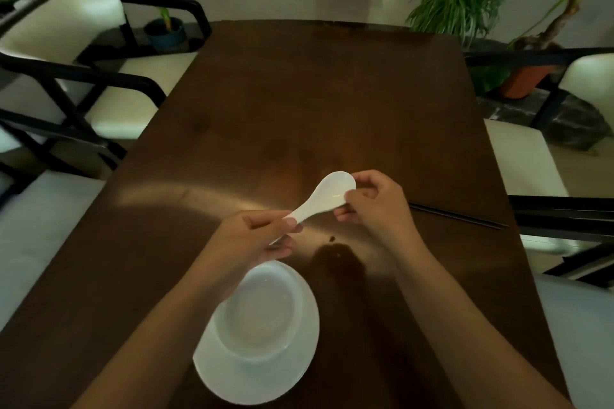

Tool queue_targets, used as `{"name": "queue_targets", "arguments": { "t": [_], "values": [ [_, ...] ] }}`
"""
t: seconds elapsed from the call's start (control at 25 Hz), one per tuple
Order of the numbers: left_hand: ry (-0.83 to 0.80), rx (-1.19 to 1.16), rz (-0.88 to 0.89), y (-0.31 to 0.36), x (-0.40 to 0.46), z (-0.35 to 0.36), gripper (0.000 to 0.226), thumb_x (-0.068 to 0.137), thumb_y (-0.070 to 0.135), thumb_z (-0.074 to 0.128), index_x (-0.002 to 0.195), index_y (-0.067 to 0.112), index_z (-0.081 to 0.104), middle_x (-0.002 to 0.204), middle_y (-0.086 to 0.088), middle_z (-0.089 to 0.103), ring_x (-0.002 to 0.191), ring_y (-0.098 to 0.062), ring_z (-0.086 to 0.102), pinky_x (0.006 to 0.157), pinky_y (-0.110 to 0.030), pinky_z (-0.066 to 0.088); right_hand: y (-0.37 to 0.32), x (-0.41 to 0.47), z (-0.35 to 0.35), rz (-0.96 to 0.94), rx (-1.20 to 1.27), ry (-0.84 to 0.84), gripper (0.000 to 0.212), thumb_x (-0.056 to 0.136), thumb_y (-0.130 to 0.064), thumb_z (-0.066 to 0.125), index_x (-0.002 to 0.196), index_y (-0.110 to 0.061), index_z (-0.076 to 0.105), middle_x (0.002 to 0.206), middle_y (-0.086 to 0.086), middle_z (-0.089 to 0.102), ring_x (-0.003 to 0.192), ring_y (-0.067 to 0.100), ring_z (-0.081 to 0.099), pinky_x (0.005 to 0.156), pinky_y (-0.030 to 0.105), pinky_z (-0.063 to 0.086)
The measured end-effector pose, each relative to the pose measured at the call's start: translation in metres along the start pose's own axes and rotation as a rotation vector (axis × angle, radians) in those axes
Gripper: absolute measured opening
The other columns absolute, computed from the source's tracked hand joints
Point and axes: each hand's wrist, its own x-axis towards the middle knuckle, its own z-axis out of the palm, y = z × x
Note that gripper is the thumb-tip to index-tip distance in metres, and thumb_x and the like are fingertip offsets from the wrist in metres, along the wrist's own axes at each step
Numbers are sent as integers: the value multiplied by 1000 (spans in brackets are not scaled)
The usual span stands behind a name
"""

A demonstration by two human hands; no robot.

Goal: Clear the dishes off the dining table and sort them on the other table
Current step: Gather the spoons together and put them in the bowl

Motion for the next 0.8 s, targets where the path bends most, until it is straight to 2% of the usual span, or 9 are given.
{"name": "queue_targets", "arguments": {
  "t": [0.08,0.16,0.28,0.4,0.52,0.64,0.8],
  "values": [
    [46,70,-5,0,-8,-22,16,73,17,73,89,19,75,82,-6,76,77,-19,72,67,-26,57,3,-13,17,27,11,4,21,84,-9,61,96,-25,54,80,-8,65,58,4,69,52,17,56],
    [88,106,-7,-1,-16,-43,17,74,11,71,81,25,77,81,-5,75,79,-19,72,71,-29,58,6,-29,31,45,-42,10,23,82,-11,63,88,-30,51,84,-7,64,57,6,69,47,14,52],
    [52,67,-59,-5,-32,-69,22,78,3,66,79,21,77,81,-7,76,77,-15,72,65,-22,58,15,-53,52,58,-141,-9,16,84,-16,61,86,-30,53,79,-7,64,53,5,67,45,15,51],
    [36,31,-151,-15,-47,-89,21,80,-2,62,80,12,77,78,-8,76,74,-12,72,60,-17,55,28,-72,68,27,-339,-16,11,83,-25,59,79,-33,52,77,-12,59,65,10,62,61,26,55],
    [45,63,-230,-30,-56,-105,16,80,-2,63,89,7,73,82,-12,75,75,-13,71,61,-17,56,42,-83,79,-29,-596,-6,12,79,-34,64,75,-34,53,89,-11,47,81,7,48,72,23,42],
    [28,96,-289,-42,-59,-112,16,79,-1,65,91,7,72,86,-14,75,78,-15,72,60,-17,56,54,-96,88,-40,-780,58,11,76,-39,65,79,-34,56,97,-9,37,96,9,36,91,33,36],
    [6,136,-312,-50,-53,-116,19,75,0,69,94,5,71,82,-11,76,78,-17,72,63,-19,57,62,-108,97,-138,-971,139,19,77,-38,63,89,-24,66,97,-6,35,100,16,39,86,33,29]
  ]
}}
